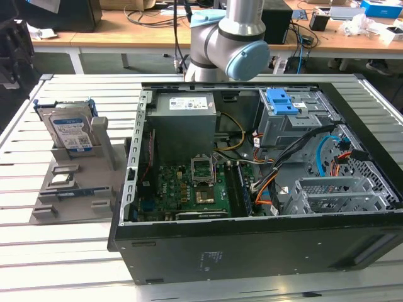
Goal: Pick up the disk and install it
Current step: 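Pick up the disk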
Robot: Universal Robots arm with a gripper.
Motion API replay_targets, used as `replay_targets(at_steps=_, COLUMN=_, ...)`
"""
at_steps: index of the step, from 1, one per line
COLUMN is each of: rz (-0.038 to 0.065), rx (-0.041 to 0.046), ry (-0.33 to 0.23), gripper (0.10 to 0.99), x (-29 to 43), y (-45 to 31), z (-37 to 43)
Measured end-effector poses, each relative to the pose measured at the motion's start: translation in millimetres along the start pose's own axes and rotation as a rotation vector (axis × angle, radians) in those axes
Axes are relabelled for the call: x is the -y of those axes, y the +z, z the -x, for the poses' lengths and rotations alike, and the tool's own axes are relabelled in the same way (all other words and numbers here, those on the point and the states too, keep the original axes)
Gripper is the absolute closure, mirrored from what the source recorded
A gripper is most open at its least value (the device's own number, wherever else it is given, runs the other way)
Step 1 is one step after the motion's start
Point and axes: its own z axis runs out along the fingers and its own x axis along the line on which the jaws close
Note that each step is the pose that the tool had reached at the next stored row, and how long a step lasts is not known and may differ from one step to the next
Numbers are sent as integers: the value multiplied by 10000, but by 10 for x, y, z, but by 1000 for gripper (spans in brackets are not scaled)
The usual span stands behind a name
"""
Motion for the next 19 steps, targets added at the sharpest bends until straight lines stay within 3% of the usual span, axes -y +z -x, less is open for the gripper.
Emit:
replay_targets(at_steps=7, rz=3, rx=-55, ry=3, gripper=545, x=61, y=88, z=48)
replay_targets(at_steps=12, rz=5, rx=-108, ry=5, gripper=545, x=107, y=142, z=190)
replay_targets(at_steps=19, rz=9, rx=-195, ry=7, gripper=545, x=140, y=216, z=282)
